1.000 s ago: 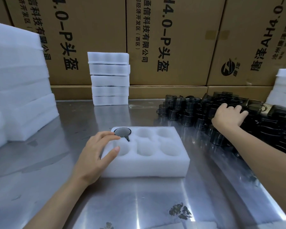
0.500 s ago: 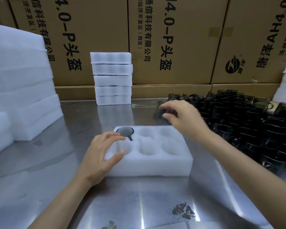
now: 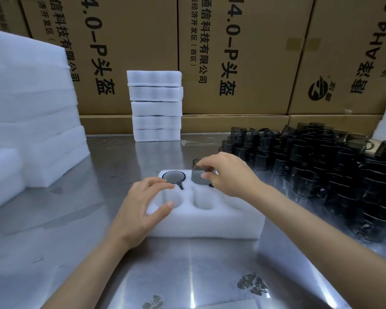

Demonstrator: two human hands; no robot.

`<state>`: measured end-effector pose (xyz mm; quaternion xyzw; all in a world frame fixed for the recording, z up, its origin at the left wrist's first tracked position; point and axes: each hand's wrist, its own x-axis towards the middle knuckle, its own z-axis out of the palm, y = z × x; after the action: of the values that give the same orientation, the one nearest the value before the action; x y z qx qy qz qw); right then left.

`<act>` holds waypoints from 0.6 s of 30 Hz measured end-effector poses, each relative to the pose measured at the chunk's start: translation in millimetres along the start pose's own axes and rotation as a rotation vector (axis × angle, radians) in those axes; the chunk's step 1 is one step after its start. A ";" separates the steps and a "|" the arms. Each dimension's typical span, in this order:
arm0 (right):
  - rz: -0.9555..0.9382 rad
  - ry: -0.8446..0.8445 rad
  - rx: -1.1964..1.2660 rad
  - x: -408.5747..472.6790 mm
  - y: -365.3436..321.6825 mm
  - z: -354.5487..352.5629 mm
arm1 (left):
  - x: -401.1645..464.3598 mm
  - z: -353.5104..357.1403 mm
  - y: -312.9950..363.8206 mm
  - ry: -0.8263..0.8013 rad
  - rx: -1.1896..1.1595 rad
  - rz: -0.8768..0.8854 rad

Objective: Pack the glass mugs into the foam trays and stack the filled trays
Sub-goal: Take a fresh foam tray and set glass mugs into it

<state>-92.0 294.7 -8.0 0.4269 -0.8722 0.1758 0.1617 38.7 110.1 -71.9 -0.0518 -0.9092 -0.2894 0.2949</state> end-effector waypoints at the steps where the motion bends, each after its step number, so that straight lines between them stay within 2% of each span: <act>1: 0.002 -0.011 0.000 -0.3 -0.1 0.7 | 0.0 0.0 0.1 -0.002 0.001 -0.001; 6: 0.001 -0.043 -0.004 -4.9 0.8 6.1 | -0.2 -1.4 3.3 -0.002 0.004 0.001; 12: 0.144 0.130 0.316 -12.3 18.8 -9.0 | 2.8 -6.5 13.4 0.040 -0.006 0.050; 15: 0.171 0.042 0.310 -20.8 25.7 -4.1 | 7.1 -7.1 21.2 0.038 -0.017 0.077; 18: 0.144 -0.106 0.270 -27.9 26.0 6.3 | 18.6 -4.7 28.9 -0.077 0.006 0.048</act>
<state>-97.4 326.0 -30.0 0.3898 -0.8762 0.2800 0.0434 33.4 130.0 -44.0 -0.0840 -0.9192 -0.2772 0.2667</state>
